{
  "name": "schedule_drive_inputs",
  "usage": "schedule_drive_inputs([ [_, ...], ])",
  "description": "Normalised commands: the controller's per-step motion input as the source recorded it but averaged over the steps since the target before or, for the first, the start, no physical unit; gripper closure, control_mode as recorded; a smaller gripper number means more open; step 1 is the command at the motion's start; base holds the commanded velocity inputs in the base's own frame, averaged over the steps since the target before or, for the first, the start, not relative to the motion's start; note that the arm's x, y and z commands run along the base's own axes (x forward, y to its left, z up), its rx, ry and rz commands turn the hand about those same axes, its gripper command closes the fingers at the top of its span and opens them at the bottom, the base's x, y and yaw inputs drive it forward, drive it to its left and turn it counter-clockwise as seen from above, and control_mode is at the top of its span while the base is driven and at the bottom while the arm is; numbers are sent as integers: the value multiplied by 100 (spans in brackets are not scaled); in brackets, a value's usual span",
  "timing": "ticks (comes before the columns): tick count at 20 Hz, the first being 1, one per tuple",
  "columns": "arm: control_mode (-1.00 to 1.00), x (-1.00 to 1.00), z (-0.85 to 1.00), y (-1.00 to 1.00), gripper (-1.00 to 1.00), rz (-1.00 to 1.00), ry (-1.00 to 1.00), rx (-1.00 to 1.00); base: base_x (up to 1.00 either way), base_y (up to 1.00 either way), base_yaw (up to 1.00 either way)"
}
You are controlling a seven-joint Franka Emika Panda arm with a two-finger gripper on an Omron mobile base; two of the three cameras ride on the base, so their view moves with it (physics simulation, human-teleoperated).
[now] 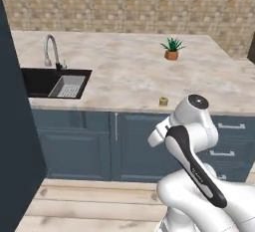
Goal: Pick the candle and candle from the dining table and place them in the open cabinet. Close the cabinet after placing the objects.
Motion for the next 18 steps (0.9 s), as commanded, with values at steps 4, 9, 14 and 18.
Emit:
schedule_drive_inputs([
  [4, 100, 0, 0, 0, -100, 0, 0, 0, 0, 0, -47],
  [9, 100, 0, 0, 0, -100, 0, 0, 0, 12, 4, -42],
  [14, 100, 0, 0, 0, -100, 0, 0, 0, 29, 38, -28],
  [18, 100, 0, 0, 0, -100, 0, 0, 0, 23, 56, -22],
])
